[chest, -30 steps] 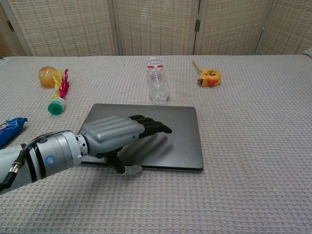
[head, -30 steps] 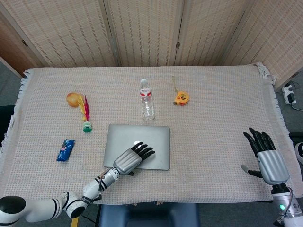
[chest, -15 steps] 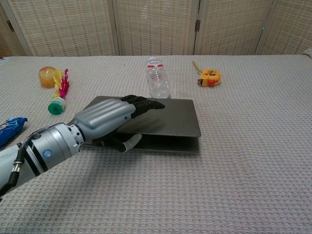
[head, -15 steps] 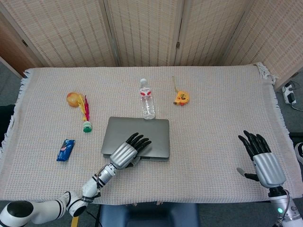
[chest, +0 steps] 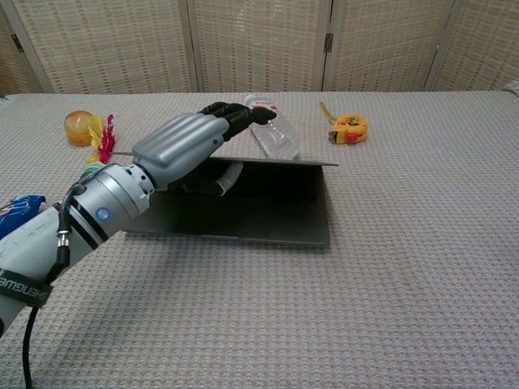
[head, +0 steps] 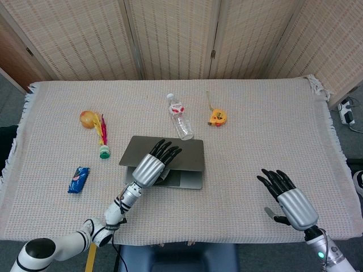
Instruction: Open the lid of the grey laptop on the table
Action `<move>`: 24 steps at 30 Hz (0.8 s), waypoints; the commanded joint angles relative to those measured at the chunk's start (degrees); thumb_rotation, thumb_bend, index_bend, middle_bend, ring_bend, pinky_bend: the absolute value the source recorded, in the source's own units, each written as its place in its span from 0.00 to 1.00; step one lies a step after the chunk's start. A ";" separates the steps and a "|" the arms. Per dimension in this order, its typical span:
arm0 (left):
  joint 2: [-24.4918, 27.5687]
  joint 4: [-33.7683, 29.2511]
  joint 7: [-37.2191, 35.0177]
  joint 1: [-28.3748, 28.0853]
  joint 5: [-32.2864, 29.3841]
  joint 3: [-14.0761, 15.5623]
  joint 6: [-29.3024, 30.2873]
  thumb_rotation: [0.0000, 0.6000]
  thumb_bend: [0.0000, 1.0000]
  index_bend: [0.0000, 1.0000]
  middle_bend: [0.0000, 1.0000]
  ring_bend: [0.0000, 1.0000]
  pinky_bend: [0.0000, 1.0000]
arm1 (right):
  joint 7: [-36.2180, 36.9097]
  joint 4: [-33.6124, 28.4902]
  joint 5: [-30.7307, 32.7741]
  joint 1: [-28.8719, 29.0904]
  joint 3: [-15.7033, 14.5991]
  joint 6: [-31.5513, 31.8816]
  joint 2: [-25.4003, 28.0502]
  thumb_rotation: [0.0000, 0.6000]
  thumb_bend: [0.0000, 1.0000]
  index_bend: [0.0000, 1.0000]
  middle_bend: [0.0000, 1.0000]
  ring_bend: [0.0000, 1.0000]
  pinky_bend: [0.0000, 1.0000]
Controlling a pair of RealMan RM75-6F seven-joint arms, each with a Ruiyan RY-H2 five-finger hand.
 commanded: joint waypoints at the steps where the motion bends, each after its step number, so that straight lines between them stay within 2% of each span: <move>1: 0.53 -0.55 0.53 -0.94 -0.73 -0.94 -0.70 1.00 0.69 0.08 0.16 0.09 0.00 | 0.83 -0.97 -1.89 3.16 -0.85 -4.24 -0.49 1.00 0.62 0.00 0.01 0.07 0.00; 5: 1.50 -1.94 2.05 -2.10 -1.98 -2.06 -2.21 1.00 0.69 0.07 0.16 0.08 0.00 | 0.44 -2.09 -1.22 8.26 -0.49 -12.67 -2.01 1.00 0.72 0.00 0.04 0.09 0.00; 15: 3.68 -6.20 4.93 -2.95 -4.65 -3.64 -3.76 1.00 0.65 0.05 0.16 0.07 0.00 | -1.09 0.05 5.85 21.01 4.80 -30.55 -10.86 1.00 0.76 0.00 0.02 0.05 0.00; 19: 4.00 -7.10 6.02 -3.10 -4.97 -3.40 -4.08 1.00 0.64 0.05 0.16 0.06 0.00 | -1.48 3.24 8.49 24.60 6.48 -34.41 -15.13 1.00 0.77 0.00 0.01 0.03 0.00; 24: 4.19 -7.34 6.69 -3.27 -5.66 -3.33 -4.66 1.00 0.63 0.05 0.16 0.06 0.00 | -2.86 7.06 10.81 27.65 7.15 -37.27 -19.33 1.00 0.77 0.00 0.01 0.03 0.00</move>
